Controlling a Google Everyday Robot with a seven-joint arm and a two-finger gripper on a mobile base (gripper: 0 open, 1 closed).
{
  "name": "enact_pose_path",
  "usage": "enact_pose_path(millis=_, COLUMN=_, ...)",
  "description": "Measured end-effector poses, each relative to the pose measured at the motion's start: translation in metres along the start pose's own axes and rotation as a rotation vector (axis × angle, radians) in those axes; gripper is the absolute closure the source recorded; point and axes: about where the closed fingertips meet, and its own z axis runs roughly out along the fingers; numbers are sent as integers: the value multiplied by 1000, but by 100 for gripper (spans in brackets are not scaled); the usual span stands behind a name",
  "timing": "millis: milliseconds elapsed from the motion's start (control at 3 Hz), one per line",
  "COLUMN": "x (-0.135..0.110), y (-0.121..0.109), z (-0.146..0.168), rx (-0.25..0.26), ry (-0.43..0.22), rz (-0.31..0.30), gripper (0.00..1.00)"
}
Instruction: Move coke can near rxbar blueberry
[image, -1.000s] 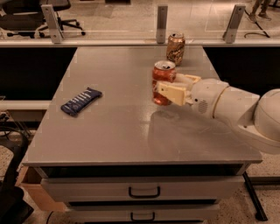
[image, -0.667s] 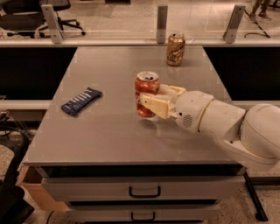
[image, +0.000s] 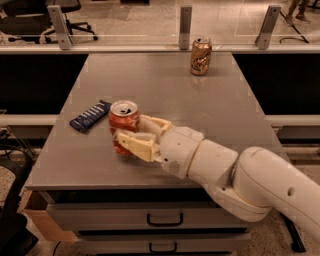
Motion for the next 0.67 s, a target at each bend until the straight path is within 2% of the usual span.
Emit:
enact_pose_path(millis=333, x=22, y=32, z=25, rx=-98, ry=-21, rz=-16, gripper=100)
enact_pose_path(millis=667, x=39, y=48, z=45, rx=-143, ry=-2, rz=-78, gripper=100)
